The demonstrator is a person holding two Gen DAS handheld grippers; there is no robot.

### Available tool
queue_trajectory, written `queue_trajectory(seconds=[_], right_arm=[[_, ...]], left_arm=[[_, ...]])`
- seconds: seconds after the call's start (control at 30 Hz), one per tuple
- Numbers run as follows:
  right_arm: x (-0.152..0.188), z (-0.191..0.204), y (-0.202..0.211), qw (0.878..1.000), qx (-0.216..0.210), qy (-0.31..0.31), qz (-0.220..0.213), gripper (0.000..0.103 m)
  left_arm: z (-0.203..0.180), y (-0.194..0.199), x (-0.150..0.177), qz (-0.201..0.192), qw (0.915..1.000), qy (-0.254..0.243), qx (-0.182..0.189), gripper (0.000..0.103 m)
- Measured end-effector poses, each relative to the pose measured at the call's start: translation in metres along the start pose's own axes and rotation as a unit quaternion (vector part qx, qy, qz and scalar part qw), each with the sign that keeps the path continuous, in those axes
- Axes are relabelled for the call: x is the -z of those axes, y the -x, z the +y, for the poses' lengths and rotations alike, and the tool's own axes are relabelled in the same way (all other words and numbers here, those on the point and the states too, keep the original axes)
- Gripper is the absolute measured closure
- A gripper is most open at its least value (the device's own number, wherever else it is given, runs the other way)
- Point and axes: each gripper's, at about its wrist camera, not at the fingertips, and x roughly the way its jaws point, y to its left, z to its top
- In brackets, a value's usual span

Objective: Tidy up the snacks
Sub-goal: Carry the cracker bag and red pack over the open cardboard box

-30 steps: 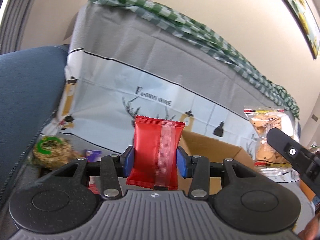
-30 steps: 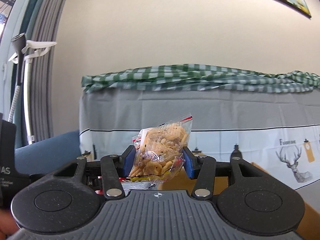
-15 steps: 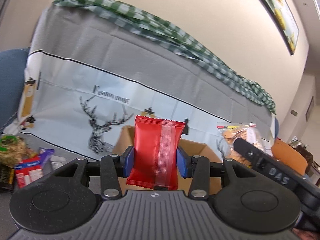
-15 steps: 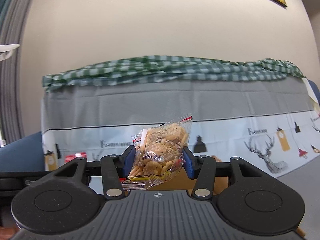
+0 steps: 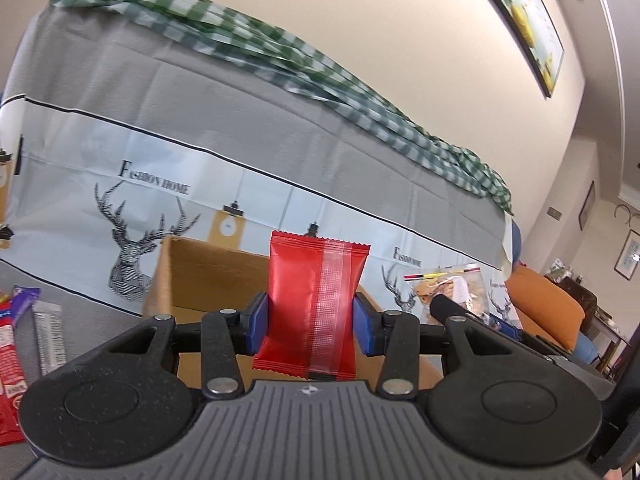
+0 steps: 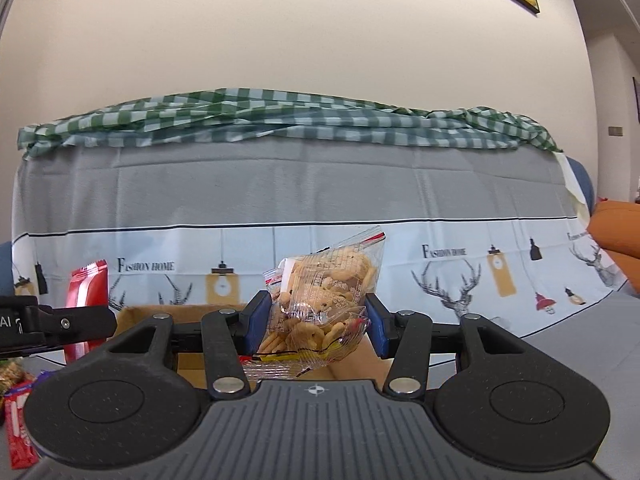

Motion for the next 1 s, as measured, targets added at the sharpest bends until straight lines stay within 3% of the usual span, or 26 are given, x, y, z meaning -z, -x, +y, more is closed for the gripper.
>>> queue_trajectory(seconds=[1.0], right_arm=[[0.004, -0.01, 0.001, 1.0, 0.007, 0.01, 0.005, 0.051]], left_arm=[[-0.022, -0.017, 0.013, 0.022, 0.999, -0.025, 0.031, 0.055]])
